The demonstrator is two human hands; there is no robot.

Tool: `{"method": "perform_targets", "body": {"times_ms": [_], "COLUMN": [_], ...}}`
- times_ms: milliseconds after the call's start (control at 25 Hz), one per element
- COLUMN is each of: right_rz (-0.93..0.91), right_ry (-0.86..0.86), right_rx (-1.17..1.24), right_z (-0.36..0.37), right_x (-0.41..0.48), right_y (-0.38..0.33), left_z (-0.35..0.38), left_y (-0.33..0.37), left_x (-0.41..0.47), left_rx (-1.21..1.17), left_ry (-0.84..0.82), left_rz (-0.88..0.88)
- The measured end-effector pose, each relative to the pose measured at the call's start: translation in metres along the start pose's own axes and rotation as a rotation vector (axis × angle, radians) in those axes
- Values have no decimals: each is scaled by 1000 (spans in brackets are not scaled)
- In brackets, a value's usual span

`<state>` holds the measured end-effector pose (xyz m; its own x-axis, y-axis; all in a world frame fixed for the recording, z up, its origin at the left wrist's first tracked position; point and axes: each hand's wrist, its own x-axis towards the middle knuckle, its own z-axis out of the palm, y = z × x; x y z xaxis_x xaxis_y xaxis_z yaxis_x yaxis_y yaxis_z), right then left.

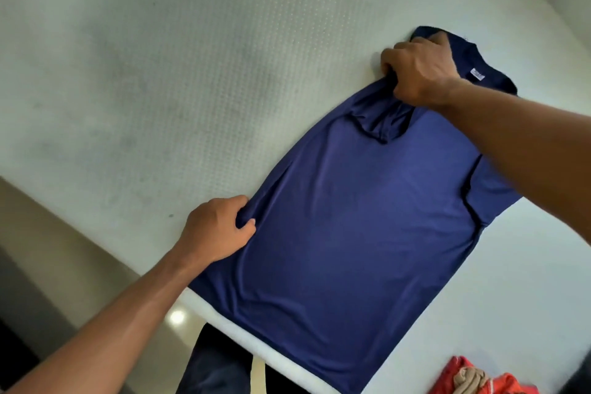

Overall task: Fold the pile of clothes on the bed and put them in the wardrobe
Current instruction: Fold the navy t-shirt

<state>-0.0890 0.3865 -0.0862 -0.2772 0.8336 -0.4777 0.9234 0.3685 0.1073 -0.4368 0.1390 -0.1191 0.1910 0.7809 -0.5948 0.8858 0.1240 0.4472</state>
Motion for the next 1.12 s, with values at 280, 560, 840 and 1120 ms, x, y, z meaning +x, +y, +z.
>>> {"method": "perform_targets", "body": {"times_ms": [280, 560, 840, 1120], "right_rz": [75, 152, 334, 446], "right_ry": [91, 62, -37, 47], "right_rx": [-174, -230, -168, -14], "right_z": [-1, 28, 114, 153], "right_x": [-48, -156, -220, -257], "right_y": [27, 86, 134, 149], "left_z": [32, 134, 236, 258], "left_y": [37, 157, 216, 199], "left_x": [-54, -130, -164, -183], "left_rx": [140, 259, 247, 127], "left_ry": [-101, -321, -367, -517], "left_rz": [295, 316, 251, 288]}}
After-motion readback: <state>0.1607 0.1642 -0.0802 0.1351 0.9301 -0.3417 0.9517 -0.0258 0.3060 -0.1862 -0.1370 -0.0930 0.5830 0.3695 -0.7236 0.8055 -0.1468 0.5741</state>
